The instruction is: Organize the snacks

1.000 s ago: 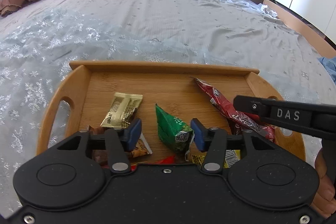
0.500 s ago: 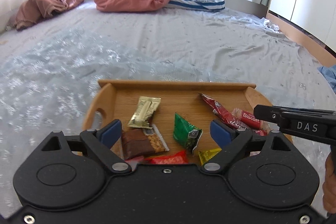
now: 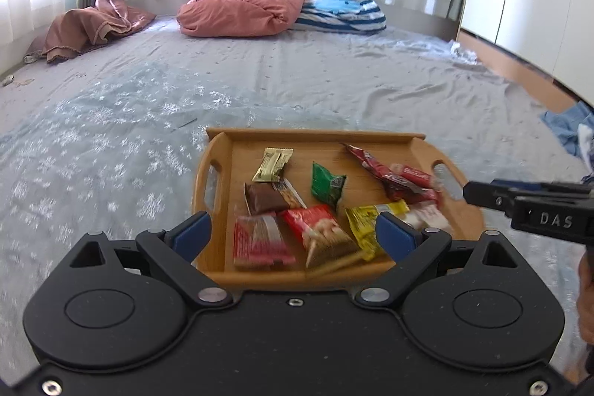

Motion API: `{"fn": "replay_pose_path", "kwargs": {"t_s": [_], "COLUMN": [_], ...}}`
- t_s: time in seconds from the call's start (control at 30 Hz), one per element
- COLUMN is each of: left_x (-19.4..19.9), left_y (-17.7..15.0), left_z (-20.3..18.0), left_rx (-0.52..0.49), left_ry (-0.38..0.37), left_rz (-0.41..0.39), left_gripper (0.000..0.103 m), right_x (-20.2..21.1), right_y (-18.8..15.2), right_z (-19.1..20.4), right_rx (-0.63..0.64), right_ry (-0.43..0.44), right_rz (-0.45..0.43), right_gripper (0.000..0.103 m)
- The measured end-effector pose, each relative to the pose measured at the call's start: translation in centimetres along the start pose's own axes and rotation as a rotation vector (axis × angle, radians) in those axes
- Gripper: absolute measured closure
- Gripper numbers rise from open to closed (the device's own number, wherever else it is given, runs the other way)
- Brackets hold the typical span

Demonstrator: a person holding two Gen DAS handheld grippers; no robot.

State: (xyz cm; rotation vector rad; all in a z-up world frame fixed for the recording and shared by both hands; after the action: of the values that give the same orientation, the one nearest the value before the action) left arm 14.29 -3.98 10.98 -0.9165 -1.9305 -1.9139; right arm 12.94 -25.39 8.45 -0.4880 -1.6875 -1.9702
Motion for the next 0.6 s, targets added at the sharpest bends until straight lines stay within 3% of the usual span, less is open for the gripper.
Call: {"fn": "replay_pose_path", "kwargs": {"t_s": [0.37, 0.6], "left_x": [6.5, 7.4], "left_y": [-3.5, -7.0], "left_z": [-0.7, -0.8], "left_rx": [0.003, 0.0], "left_ry": [-0.007, 0.03], "left_rz": [-0.051, -0.053], "left_gripper": [0.006, 0.006], "right_x": [5.1, 6.5], "right_y": [-3.6, -6.7], "right_z": [1.7, 3.3], "right_rx": [0.022, 0.074], "right_ry": [0.013, -0.002], "right_rz": [-0.061, -0.082], "right_gripper": [0.038, 0.035]}}
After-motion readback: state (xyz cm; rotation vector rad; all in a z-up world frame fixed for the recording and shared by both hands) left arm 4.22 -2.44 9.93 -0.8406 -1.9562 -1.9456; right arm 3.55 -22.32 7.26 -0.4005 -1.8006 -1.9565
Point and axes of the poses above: each gripper's, at about its wrist camera, not at the fingertips, and x roughly against the way its jaws point, z to its left, y to its top, the point moved 1 cm from there along -x, roughly the way its jaws point, and after that the axes turned 1 degree about -y, right-handed, at the moved point
